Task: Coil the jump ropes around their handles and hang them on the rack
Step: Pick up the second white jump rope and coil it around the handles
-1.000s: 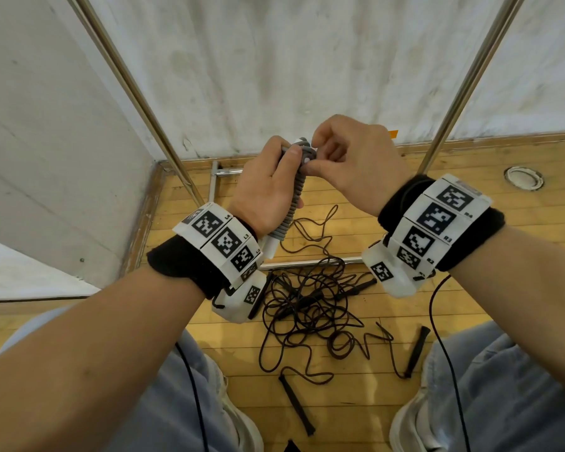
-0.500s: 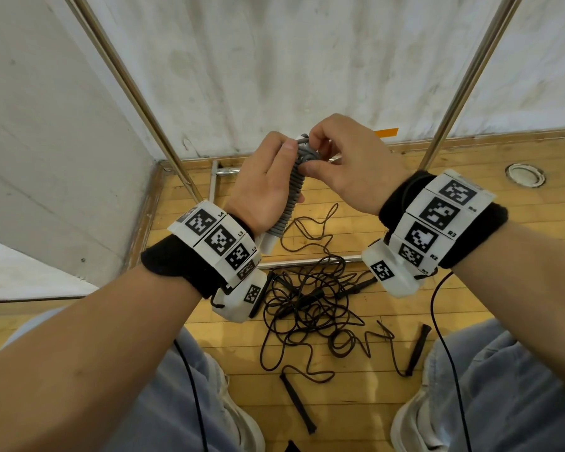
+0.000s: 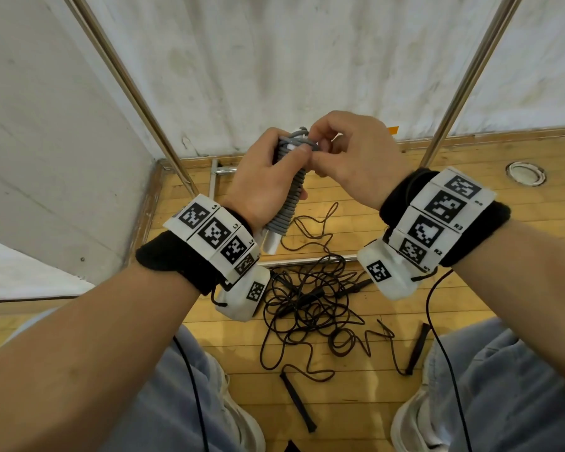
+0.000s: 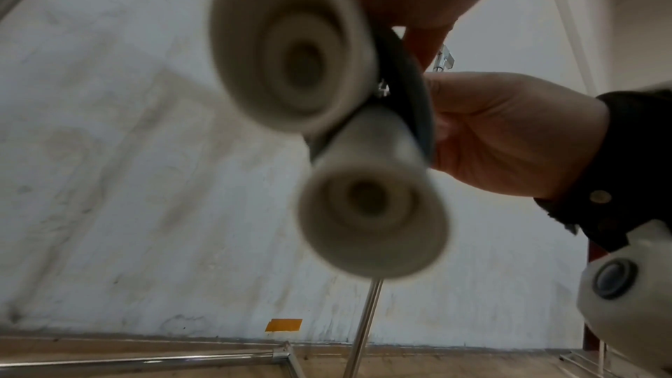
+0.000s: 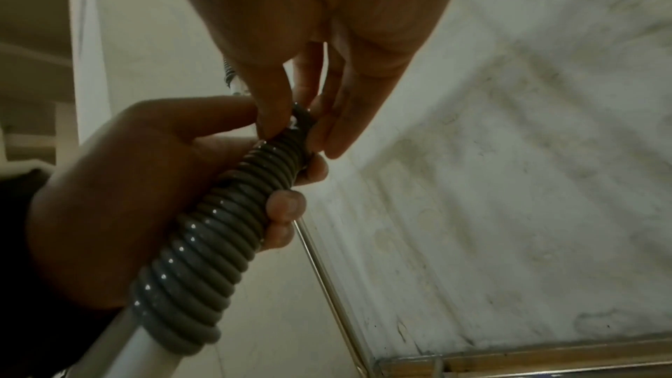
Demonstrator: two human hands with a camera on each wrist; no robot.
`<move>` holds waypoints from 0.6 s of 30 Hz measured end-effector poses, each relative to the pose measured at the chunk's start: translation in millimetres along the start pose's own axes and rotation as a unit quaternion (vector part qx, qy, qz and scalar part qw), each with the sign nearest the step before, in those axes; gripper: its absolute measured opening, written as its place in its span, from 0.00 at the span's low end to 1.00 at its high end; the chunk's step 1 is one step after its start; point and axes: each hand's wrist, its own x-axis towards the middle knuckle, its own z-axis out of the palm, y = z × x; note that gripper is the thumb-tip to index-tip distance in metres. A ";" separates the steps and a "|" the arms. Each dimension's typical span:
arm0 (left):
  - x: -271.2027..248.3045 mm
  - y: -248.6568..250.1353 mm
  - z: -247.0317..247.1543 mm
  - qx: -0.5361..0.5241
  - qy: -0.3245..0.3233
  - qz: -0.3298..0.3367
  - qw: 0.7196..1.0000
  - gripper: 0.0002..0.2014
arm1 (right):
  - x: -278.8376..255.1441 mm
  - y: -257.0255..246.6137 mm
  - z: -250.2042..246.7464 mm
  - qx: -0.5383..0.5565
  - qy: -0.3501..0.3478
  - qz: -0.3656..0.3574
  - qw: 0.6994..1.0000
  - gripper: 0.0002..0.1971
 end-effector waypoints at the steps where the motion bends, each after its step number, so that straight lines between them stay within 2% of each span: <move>1: -0.2 0.9 -1.2 -0.006 -0.004 -0.001 1.000 0.03 | -0.7 -0.4 0.5 0.026 -0.002 0.008 1.000 0.08; 5: -0.4 1.3 -4.3 -0.002 -0.017 -0.009 1.000 0.05 | -2.3 -0.8 0.2 0.063 -0.020 0.014 0.998 0.10; 10: 1.5 0.9 -10.5 0.018 -0.029 -0.014 0.999 0.05 | 3.3 1.0 -8.9 0.093 -0.083 0.016 0.992 0.10; 14: 0.5 -0.2 -10.4 0.040 -0.058 -0.024 0.997 0.04 | 2.7 3.6 -10.5 0.064 -0.088 0.015 0.994 0.11; 18: 1.7 -0.4 -10.9 0.058 -0.076 -0.027 0.995 0.08 | 2.2 4.7 -10.3 0.012 -0.085 -0.003 0.996 0.13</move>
